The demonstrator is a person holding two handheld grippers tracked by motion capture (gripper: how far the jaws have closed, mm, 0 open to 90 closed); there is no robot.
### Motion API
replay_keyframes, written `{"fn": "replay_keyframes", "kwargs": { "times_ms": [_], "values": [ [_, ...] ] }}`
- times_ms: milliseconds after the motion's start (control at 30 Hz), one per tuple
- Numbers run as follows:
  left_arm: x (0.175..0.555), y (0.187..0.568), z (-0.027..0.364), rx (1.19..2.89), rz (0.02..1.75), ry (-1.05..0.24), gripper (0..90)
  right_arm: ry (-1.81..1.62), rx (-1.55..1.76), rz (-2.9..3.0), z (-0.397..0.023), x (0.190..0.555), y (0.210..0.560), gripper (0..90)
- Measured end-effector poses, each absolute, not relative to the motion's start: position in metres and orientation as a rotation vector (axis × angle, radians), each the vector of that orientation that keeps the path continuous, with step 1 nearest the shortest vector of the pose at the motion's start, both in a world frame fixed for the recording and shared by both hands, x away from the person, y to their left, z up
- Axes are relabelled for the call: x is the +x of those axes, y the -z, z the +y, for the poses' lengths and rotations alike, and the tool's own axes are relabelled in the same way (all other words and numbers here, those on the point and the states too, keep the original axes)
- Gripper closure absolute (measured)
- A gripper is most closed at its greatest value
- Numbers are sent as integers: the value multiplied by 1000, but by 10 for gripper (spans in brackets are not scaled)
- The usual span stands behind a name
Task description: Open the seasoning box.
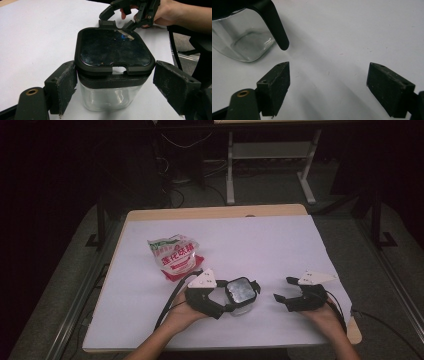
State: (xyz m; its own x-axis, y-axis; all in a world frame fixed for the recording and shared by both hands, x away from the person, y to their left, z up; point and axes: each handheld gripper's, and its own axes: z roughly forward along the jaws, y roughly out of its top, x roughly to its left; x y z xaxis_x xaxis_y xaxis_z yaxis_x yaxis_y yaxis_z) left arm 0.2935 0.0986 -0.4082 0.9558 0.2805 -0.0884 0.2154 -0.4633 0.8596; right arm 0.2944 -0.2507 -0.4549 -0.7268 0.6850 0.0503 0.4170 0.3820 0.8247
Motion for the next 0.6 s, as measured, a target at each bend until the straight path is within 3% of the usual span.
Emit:
{"fn": "replay_keyframes", "kwargs": {
  "times_ms": [600],
  "values": [
    [291, 398, 99, 2030, 340, -95, 229, -1265, 967, 2347, -251, 295, 455, 185]
  ]
}}
